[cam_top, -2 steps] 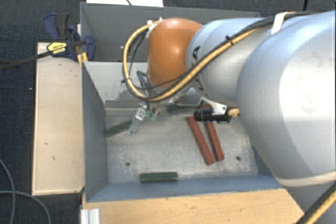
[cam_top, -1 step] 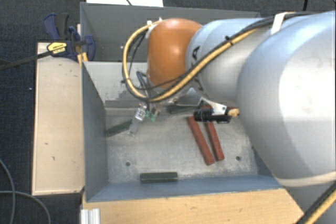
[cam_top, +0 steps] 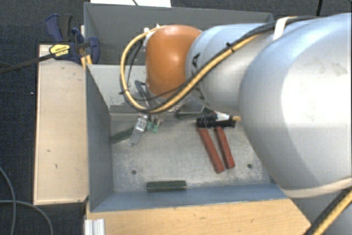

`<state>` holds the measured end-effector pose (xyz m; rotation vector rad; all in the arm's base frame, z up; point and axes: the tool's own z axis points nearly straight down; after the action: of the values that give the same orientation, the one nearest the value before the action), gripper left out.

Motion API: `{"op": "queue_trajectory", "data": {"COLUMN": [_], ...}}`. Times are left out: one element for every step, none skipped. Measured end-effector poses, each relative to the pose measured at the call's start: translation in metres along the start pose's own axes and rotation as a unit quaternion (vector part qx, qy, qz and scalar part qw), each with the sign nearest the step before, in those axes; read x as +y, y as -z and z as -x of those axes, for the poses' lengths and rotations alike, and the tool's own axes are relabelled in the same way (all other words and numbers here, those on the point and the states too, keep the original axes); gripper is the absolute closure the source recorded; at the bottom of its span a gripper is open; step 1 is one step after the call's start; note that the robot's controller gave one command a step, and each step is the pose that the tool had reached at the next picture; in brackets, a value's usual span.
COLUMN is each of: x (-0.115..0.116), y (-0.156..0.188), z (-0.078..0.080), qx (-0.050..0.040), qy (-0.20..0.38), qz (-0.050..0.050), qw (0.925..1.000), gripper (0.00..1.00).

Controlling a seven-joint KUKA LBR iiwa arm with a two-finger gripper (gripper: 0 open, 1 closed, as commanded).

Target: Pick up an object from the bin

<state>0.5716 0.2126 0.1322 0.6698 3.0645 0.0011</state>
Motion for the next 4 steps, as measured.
{"op": "queue_trajectory", "data": {"x": [0.027, 0.031, 0.027, 0.044], "y": [-0.021, -0.027, -0.030, -0.061], "z": [-0.002, -0.001, -0.005, 0.001], "qx": [0.0008, -0.0001, 0.0035, 0.0012], "qy": [0.100, 0.103, 0.124, 0.242], "qz": [0.001, 0.001, -0.002, 0.001], "qw": [0.9950, 0.9946, 0.9923, 0.9704], "gripper": [0.00, 0.00, 0.00, 1.00]}}
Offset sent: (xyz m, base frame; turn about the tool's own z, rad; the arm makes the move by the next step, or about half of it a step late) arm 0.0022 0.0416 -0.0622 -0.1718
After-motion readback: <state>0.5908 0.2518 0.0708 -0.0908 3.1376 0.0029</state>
